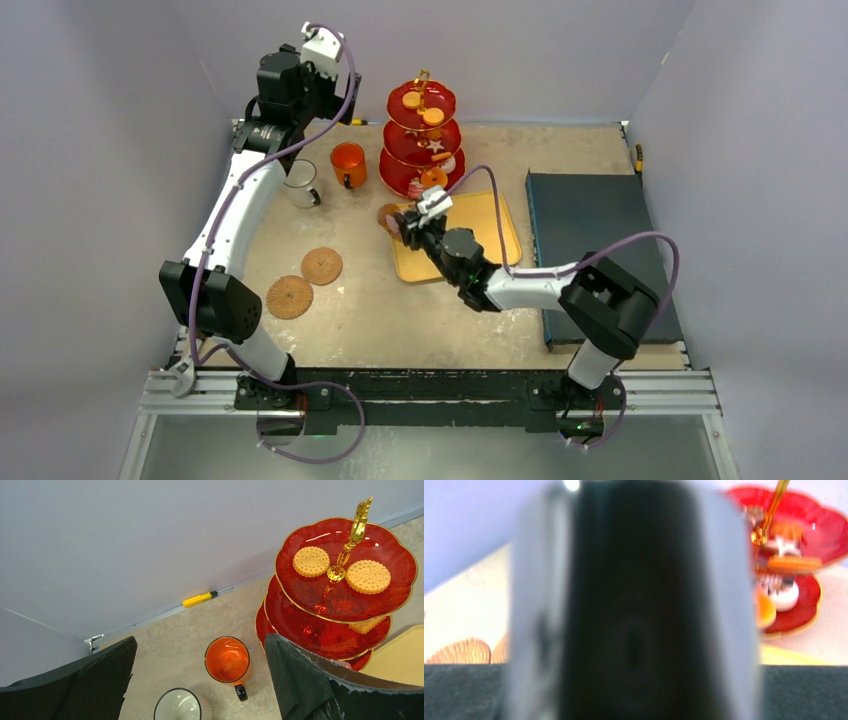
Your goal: Serve the afternoon tea
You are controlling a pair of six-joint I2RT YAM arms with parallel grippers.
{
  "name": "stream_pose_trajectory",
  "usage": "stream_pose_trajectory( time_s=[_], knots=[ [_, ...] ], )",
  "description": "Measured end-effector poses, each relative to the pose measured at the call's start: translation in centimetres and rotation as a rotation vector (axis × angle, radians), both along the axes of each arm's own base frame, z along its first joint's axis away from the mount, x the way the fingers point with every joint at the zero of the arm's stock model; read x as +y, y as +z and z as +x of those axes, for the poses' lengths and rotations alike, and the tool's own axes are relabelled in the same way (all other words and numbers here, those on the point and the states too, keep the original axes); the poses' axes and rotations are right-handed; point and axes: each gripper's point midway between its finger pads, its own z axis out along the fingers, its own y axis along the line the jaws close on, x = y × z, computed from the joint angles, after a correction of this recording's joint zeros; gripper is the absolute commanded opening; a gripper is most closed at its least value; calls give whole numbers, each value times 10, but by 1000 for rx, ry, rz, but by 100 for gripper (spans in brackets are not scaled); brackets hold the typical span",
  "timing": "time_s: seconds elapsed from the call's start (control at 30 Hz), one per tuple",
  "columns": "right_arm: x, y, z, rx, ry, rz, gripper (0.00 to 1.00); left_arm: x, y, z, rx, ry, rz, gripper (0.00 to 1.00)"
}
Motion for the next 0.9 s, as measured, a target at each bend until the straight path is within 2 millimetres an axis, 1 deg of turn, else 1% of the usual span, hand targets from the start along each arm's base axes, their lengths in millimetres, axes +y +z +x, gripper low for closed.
stream_pose_trajectory(
  time_s=[0.1,0.17,0.23,0.27,0.33,0.4,0.57,0.8,0.83,0.9],
  knots=[
    [16,26,28,-61,-16,49,33,0,3,0,-6,-1,-2,99],
    [19,34,51,-88,-44,69,33,0,6,0,-14,-1,-3,99],
    [20,33,73,-99,-75,73,33,0,8,0,-19,0,-4,99],
    [20,31,81,-102,-86,73,33,0,8,0,-20,-1,-4,99],
    [20,23,98,-103,-109,64,33,0,9,1,-23,0,-4,99],
    [20,14,110,-102,-126,45,33,1,9,1,-23,1,-5,99],
    [24,-3,125,-106,-145,10,34,4,9,1,-24,6,-5,99],
    [22,-5,142,-179,-230,27,36,6,9,2,-24,9,-5,99],
    [22,-6,145,-189,-245,30,38,6,9,2,-23,9,-5,99],
    [20,-9,150,-202,-274,31,47,6,9,2,-23,8,-5,99]
  ],
)
